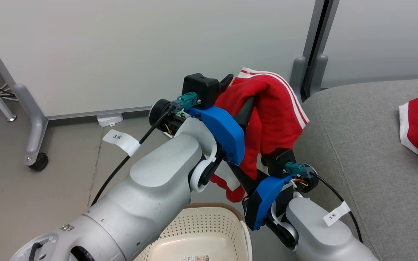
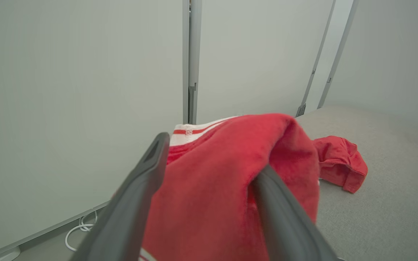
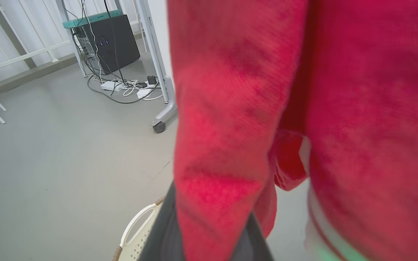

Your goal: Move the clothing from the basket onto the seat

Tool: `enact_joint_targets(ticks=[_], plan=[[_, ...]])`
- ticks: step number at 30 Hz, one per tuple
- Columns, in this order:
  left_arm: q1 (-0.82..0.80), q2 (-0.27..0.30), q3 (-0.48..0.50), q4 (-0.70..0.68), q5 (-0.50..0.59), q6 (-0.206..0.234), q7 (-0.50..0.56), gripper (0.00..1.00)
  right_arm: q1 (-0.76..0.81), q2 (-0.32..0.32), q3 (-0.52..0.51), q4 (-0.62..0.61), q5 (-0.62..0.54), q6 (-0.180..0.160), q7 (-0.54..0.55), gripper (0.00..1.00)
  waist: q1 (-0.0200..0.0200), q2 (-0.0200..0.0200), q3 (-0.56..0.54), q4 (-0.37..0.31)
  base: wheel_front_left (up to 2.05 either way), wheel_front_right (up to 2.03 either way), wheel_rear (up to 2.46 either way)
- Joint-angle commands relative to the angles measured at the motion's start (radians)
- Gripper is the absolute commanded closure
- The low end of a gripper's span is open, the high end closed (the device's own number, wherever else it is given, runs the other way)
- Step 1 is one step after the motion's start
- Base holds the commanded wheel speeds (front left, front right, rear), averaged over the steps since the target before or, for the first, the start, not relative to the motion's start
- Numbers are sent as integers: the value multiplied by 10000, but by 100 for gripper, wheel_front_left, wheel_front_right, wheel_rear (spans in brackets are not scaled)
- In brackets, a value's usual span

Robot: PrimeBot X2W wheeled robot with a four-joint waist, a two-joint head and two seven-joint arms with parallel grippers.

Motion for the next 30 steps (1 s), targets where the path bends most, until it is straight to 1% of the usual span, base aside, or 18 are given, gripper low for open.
enact_joint_targets(ticks=[1, 7, 11, 16, 20, 23, 25, 27, 30], plan=[[-154, 8, -8, 27, -56, 45, -91, 0, -166, -8, 19, 34, 47, 1, -81, 100, 0, 0, -3, 10, 0, 0, 0], [-196, 8, -143, 134, -146, 60, -179, 0, -210, -10, 84, 122, 165, 1, -123, 100, 0, 0, -21, 11, 0, 0, 0], [67, 13, -367, 383, -163, -128, 105, 0, -279, -10, 56, 165, 260, 1, -171, 100, 0, 0, -15, -48, 0, 0, 0], [448, 249, -519, 479, -18, -298, -91, 0, -416, -8, -305, 427, 138, 1, -262, 100, 0, 0, 42, -94, 0, 0, 0], [763, 470, -433, 267, 151, -308, -438, 0, -482, -7, -698, 646, -20, 1, -355, 100, 0, 0, 86, -91, 0, 0, 0], [1036, 751, -218, -77, 391, -176, -616, 0, -494, -7, -955, 699, -177, 1, -389, 100, 0, 0, 122, -210, 0, 0, 0], [1262, 1067, 4, -411, 648, -33, -665, 0, -497, -13, -1159, 626, -311, 1, -406, 100, 0, 0, 179, -391, 0, 0, 0], [1548, 1431, 574, -1071, 1072, 137, -673, 0, -479, -17, -1375, 468, -482, 1, -423, 100, 0, 0, 256, -638, 0, 0, 0], [2397, 2085, 1592, -2261, 1901, 412, -676, 0, -446, -17, -1697, 97, -865, 1, -426, 100, 0, 0, 449, -1151, 0, 0, 0]])
